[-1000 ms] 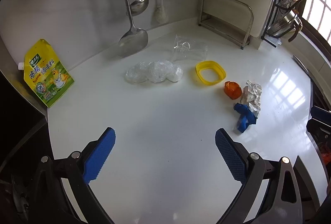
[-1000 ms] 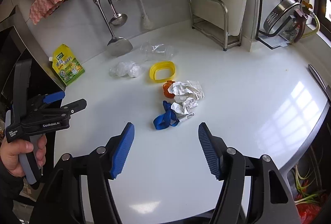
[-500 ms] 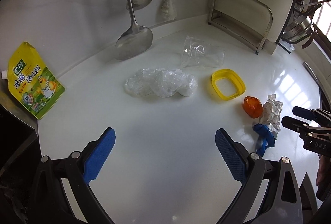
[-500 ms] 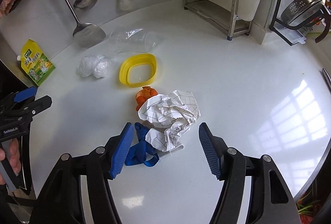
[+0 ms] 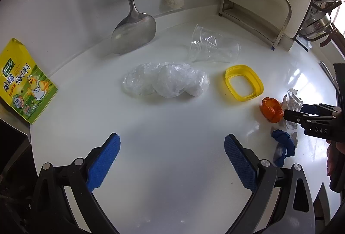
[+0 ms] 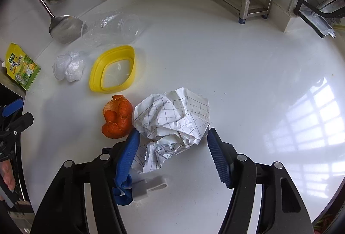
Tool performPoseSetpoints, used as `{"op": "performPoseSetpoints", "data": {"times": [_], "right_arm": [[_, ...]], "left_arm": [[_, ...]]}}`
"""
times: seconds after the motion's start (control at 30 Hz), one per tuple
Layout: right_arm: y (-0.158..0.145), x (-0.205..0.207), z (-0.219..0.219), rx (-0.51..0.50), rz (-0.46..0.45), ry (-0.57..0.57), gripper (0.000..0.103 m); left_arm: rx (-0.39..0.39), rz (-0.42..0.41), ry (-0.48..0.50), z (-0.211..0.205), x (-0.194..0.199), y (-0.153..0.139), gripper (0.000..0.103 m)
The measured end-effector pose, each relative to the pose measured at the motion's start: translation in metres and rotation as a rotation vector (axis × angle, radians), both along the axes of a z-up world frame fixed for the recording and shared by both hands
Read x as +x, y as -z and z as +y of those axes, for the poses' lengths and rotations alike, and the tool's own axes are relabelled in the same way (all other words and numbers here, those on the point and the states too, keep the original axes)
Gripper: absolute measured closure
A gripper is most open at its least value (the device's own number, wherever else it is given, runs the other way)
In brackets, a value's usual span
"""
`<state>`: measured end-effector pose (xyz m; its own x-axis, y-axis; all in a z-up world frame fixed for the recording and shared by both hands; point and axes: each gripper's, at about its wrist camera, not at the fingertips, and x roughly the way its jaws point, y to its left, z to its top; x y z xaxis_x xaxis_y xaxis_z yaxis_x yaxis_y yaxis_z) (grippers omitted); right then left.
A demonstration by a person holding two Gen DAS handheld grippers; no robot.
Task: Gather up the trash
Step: 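Grasp crumpled checked paper with the right gripper while left grasps plastic bag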
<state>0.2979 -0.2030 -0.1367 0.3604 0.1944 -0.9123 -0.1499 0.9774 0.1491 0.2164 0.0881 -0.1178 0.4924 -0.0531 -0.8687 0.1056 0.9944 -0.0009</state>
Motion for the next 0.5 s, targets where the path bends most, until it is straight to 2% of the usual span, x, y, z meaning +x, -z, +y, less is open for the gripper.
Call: {"op": "performPoseSetpoints", "data": {"times": [0.07, 0.1, 0.17, 0.2, 0.23, 0.5], "right_arm": [[0.000, 0.000, -0.002, 0.002, -0.010, -0.015, 0.054], [0.000, 0.001, -0.003, 0.001, -0.008, -0.018, 0.065], [0.001, 0.001, -0.005, -0.002, -0.004, -0.025, 0.073], [0.000, 0.000, -0.006, -0.003, -0.006, -0.030, 0.086], [0.001, -0.001, -0.008, 0.000, -0.003, -0.033, 0.090], [-0.036, -0.031, -0.022, 0.035, -0.094, -0.012, 0.091]], "left_arm": [[-0.001, 0.005, 0.001, -0.001, 0.002, 0.002, 0.008], [-0.002, 0.006, 0.002, -0.001, 0.003, 0.003, 0.008], [-0.003, 0.008, 0.002, -0.002, 0.004, 0.005, 0.008], [-0.004, 0.009, 0.002, -0.003, 0.005, 0.006, 0.008], [-0.007, 0.010, 0.001, -0.003, 0.007, 0.007, 0.008], [0.018, -0.024, -0.006, -0.006, 0.035, 0.014, 0.008]]}}
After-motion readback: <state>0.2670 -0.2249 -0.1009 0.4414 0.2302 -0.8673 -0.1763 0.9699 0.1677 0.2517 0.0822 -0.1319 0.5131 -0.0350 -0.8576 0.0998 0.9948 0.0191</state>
